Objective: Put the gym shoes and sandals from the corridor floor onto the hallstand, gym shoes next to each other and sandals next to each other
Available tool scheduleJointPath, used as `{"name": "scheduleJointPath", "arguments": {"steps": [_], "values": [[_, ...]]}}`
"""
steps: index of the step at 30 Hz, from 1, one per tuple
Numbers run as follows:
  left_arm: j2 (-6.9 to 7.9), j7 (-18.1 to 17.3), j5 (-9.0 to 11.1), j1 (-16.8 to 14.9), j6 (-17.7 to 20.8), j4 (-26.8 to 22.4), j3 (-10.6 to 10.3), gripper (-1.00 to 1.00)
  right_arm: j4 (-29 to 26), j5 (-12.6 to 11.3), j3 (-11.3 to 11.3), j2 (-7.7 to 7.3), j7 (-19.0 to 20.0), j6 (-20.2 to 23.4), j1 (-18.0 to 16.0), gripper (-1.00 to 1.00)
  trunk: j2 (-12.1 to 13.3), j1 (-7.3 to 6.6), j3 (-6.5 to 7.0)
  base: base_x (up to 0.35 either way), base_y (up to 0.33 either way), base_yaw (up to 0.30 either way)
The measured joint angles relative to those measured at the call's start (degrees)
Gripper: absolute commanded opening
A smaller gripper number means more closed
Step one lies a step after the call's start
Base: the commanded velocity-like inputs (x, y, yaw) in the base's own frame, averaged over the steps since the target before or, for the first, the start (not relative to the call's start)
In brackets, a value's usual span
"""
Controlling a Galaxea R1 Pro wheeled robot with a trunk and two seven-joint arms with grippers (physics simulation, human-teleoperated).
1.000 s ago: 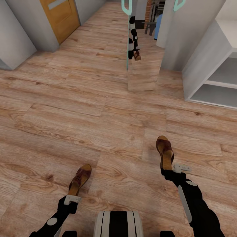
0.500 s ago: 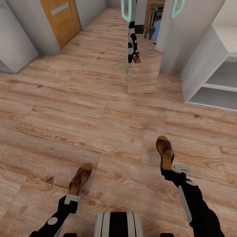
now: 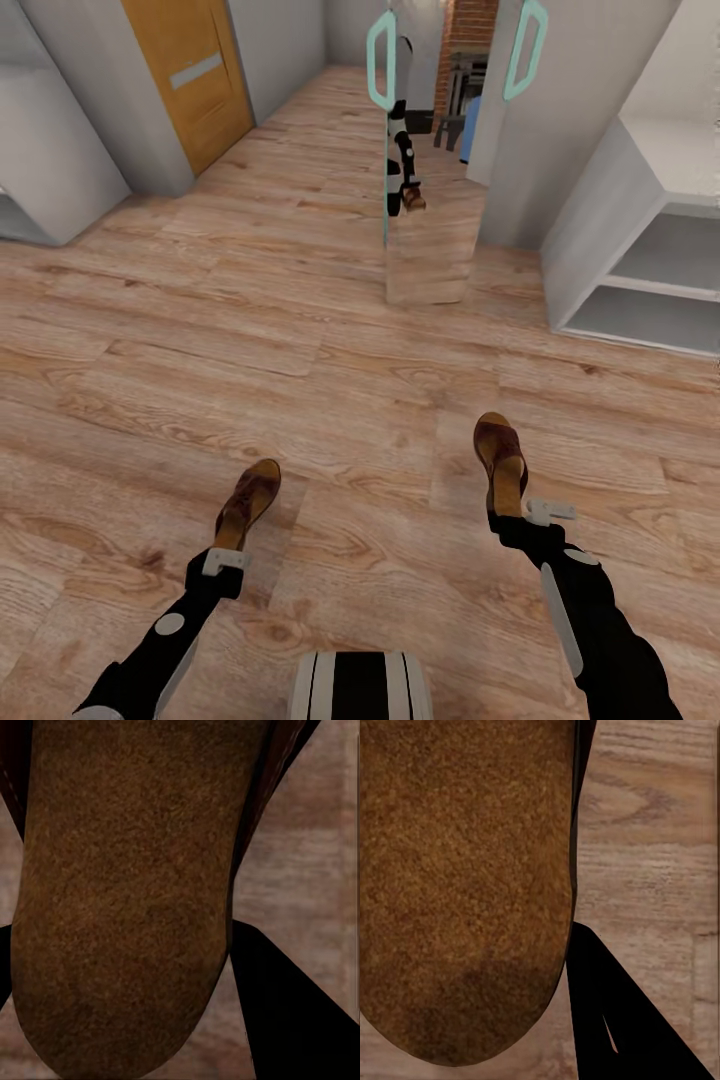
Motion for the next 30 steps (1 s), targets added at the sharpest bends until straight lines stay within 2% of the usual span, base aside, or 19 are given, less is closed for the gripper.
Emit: {"name": "scheduleJointPath", "arguments": {"steps": [4,7,12,13,14,16,18,21,22,23,24,25,30], "values": [[-0.44,0.0,0.1,-0.1,5.4,-6.0,0.0,-1.0,0.0,0.0,0.0,0.0,0.0,0.0,0.0,-1.0,0.1,-0.1,0.89,0.0,0.0,0.0],[-0.58,0.1,0.2,-0.1,9.7,-12.4,0.2,-1.0,0.0,0.3,0.1,0.17,-0.2,0.0,0.0,-1.0,0.1,-0.18,1.55,0.0,0.0,0.0],[-0.59,0.2,1.5,-0.1,15.5,-15.8,0.3,-1.0,0.1,0.4,0.1,0.32,-0.3,0.0,0.0,-1.0,0.2,-0.31,2.66,0.0,0.0,0.0],[-0.6,0.2,2.0,-0.1,16.7,-16.9,0.3,-1.0,0.1,0.4,0.1,0.33,-0.3,0.0,0.0,-1.0,0.2,-0.34,2.89,0.0,0.0,0.0],[-0.64,0.3,3.6,-0.1,19.4,-20.4,0.3,-1.0,0.1,0.4,0.3,0.35,-0.3,0.0,0.0,-1.0,0.2,-0.36,3.11,0.0,0.0,0.0],[-0.7,0.3,4.9,-0.1,21.4,-23.0,0.3,-1.0,0.1,0.5,0.4,0.35,-0.3,0.0,0.0,-1.0,0.2,-0.42,3.55,0.0,0.0,0.0],[-1.21,0.2,7.6,-0.1,24.9,-28.3,0.2,-1.0,0.1,0.5,0.4,0.35,-0.3,0.0,0.0,-1.0,0.2,-0.47,3.99,0.0,0.0,0.0],[-1.99,0.2,9.4,-0.1,26.8,-33.7,0.1,-1.0,0.1,0.5,0.4,0.35,-0.3,0.0,0.0,-1.0,0.3,-0.54,4.66,0.0,0.0,0.0],[-2.14,0.2,9.7,-0.1,27.1,-35.1,0.1,-1.0,0.1,0.5,0.4,0.35,-0.3,0.0,0.0,-1.0,0.3,-0.57,4.9,0.0,0.0,0.0],[-2.46,0.1,10.2,-0.1,27.7,-38.5,0.0,-1.0,0.1,0.5,0.3,0.35,-0.3,0.0,0.0,-1.0,0.3,-0.59,5.17,0.0,0.0,0.0],[-2.8,0.2,10.7,0.3,28.8,-45.6,0.0,-1.0,0.0,0.3,0.3,0.34,-0.1,0.0,0.0,-1.0,0.3,-0.62,5.47,0.0,0.0,0.0],[-2.96,0.2,10.9,0.4,29.4,-48.5,0.0,-1.0,-0.1,0.3,0.3,0.34,-0.1,0.0,0.0,-1.0,0.3,-0.65,5.78,0.0,0.0,0.0],[-3.21,0.2,11.0,0.9,33.7,-50.8,0.0,-1.0,-0.1,0.3,0.4,0.35,-0.1,0.0,0.0,-1.0,0.4,-0.77,7.34,0.0,0.0,0.0]]}}
